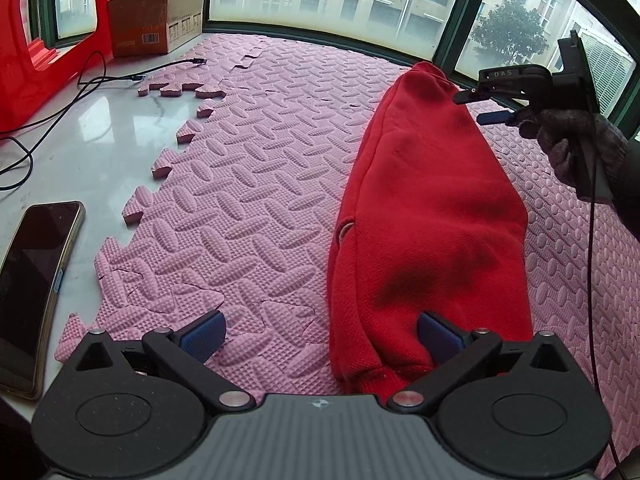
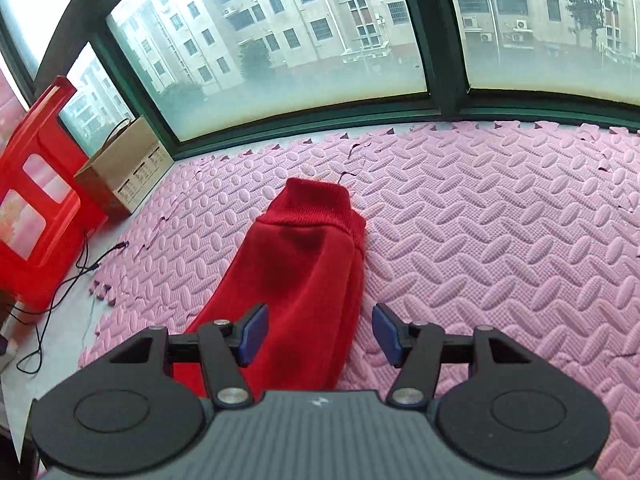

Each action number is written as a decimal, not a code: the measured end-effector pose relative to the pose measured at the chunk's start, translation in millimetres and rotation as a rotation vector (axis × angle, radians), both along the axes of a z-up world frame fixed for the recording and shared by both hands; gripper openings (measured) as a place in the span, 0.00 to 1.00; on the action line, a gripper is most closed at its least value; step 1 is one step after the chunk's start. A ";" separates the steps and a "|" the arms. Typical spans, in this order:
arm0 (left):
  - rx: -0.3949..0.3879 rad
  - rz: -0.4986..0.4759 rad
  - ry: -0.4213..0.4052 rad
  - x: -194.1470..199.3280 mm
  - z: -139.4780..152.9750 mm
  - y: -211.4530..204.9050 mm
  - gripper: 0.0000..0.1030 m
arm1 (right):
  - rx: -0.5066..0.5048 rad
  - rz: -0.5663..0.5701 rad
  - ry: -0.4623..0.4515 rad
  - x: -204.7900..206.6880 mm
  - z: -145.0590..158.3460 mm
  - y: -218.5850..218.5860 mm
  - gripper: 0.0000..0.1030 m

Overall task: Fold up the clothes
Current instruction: 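Move the right gripper to the stacked cuffs and close on them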

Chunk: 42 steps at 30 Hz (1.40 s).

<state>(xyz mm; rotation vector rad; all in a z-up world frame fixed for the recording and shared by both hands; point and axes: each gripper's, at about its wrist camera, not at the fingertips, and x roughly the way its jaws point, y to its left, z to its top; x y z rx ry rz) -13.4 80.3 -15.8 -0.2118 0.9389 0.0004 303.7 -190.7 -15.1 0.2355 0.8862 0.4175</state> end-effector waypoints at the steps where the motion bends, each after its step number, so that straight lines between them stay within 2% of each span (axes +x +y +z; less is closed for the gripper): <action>1: -0.005 0.002 0.005 0.8 -0.3 0.8 1.00 | 0.025 0.000 0.013 8.1 -3.7 -2.1 0.58; 6: -0.027 0.009 0.027 3.1 -1.3 3.5 1.00 | 0.131 0.024 0.069 36.1 -20.4 -8.3 0.57; 14: -0.033 0.000 0.039 7.4 -1.6 3.7 1.00 | 0.207 0.087 0.066 53.3 -35.9 -8.5 0.58; 17: -0.035 -0.002 0.042 8.9 -1.7 3.5 1.00 | 0.232 0.095 0.076 57.4 -37.4 -13.7 0.53; 19: -0.036 -0.003 0.043 9.0 -1.3 3.4 1.00 | 0.265 0.098 0.099 60.5 -39.7 -17.9 0.38; 20: -0.036 -0.004 0.043 9.6 -1.5 3.4 1.00 | 0.278 0.102 0.112 61.4 -41.5 -18.8 0.35; 24: -0.037 -0.005 0.049 11.6 -1.1 2.9 1.00 | 0.307 0.091 0.121 63.3 -47.1 -19.6 0.32; 27: -0.038 -0.007 0.051 12.6 -1.0 2.0 1.00 | 0.348 0.081 0.127 65.6 -49.2 -20.3 0.44; 34: -0.042 -0.011 0.053 14.2 -1.0 1.9 1.00 | 0.412 0.061 0.138 70.2 -56.2 -25.9 0.45; 38: -0.043 -0.016 0.055 15.0 -1.5 1.9 1.00 | 0.368 0.059 0.112 69.3 -50.9 -21.5 0.46; 42: -0.045 -0.017 0.056 15.3 -1.7 1.9 1.00 | 0.224 0.034 0.010 59.5 -32.9 -14.8 0.60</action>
